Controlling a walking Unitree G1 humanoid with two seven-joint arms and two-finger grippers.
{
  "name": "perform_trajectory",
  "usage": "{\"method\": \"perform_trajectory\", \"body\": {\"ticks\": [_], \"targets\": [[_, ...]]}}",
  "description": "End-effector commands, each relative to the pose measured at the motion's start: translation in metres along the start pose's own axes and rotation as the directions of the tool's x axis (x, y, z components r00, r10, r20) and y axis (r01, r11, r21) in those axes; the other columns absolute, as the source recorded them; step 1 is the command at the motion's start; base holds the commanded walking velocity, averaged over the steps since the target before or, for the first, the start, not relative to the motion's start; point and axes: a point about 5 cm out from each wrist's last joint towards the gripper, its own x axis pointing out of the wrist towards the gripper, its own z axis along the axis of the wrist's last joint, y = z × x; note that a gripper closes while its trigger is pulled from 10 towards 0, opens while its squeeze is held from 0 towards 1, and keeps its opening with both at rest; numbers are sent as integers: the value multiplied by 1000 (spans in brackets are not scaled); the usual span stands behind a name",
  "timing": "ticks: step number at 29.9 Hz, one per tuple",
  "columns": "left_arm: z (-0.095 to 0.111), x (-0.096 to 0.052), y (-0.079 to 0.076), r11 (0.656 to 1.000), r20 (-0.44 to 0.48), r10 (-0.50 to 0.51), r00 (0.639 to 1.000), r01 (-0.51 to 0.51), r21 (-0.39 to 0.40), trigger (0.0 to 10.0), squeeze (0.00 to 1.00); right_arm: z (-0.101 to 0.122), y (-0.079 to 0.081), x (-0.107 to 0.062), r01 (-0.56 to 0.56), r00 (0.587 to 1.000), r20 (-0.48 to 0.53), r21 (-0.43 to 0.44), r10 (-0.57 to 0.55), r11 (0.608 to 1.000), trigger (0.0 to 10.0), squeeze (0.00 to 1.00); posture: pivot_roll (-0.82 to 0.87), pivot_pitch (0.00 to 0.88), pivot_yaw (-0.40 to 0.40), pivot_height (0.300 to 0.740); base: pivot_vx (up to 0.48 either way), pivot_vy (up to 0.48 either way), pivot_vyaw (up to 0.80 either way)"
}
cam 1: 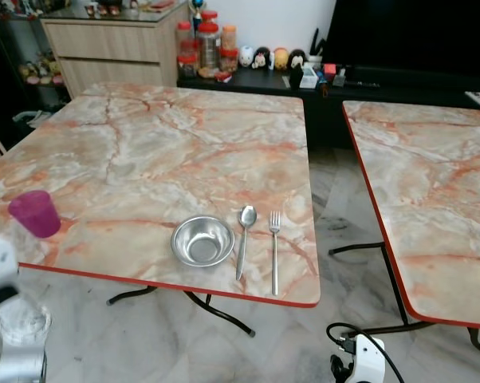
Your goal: Setting the table
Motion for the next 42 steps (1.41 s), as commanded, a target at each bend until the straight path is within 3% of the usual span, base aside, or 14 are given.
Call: {"method": "perform_trajectory", "body": {"ticks": [1,7,11,12,13,15,20,24,31,32,33,34,38,42], "targets": [[16,5,-2,1000,59,14,998,-14,1,10000,0,1,-2,0,8,1000,0,2,-8,1000,10000,0,46,0,-23,728,0,0,0],[63,13,-31,963,159,-166,973,194,-185,10000,0,-1,-2,0,11,1000,-6,8,-11,1000,10000,0,41,0,-19,728,0,0,0],[76,-2,-77,646,73,-556,828,486,-589,10000,0,-1,-1,0,14,1000,-4,12,-14,1000,10000,0,28,0,-11,728,0,0,0],[75,-4,-82,596,48,-598,800,483,-641,10000,341,-1,-1,0,14,1000,-3,12,-14,1000,10000,0,28,0,-11,728,0,0,0],[74,-4,-83,588,43,-607,794,484,-649,10000,1000,-1,-1,0,15,1000,-2,14,-15,1000,10000,0,28,0,-11,728,0,0,0],[73,-4,-83,587,42,-608,792,485,-648,10000,1000,-1,-1,0,15,1000,-2,16,-15,1000,10000,0,28,0,-11,728,0,0,0],[72,-9,-91,357,121,-767,631,575,-736,10000,1000,-2,-3,-1,19,1000,-3,20,-19,1000,10000,0,20,0,-3,728,0,0,0],[72,-8,-92,319,144,-804,577,622,-715,10000,1000,-3,-3,-1,20,1000,-4,21,-20,1000,10000,0,23,0,-2,728,0,0,0],[71,-27,-101,178,173,-916,363,751,-635,10000,1000,-3,-2,-1,18,1000,-7,24,-18,1000,10000,0,18,0,7,728,0,0,0],[69,-33,-103,142,169,-935,311,768,-625,10000,275,-3,-2,-1,17,1000,-6,25,-17,1000,10000,0,15,0,12,728,0,0,0],[69,-33,-103,142,169,-935,311,768,-625,10000,275,-3,-2,-1,17,1000,-6,25,-17,1000,10000,0,15,0,12,728,0,0,0],[67,-38,-105,113,163,-948,272,769,-629,10000,0,-3,-1,-1,17,1000,-6,26,-17,1000,10000,0,15,0,13,728,0,0,0],[63,-54,-108,18,138,-982,126,797,-604,10000,0,-4,-1,-1,15,1000,-8,27,-15,1000,10000,0,17,0,16,728,0,0,0],[62,-58,-108,1,126,-987,98,793,-609,10000,0,-5,0,-1,15,1000,-9,27,-14,1000,10000,0,17,0,17,728,0,0,0]]}}
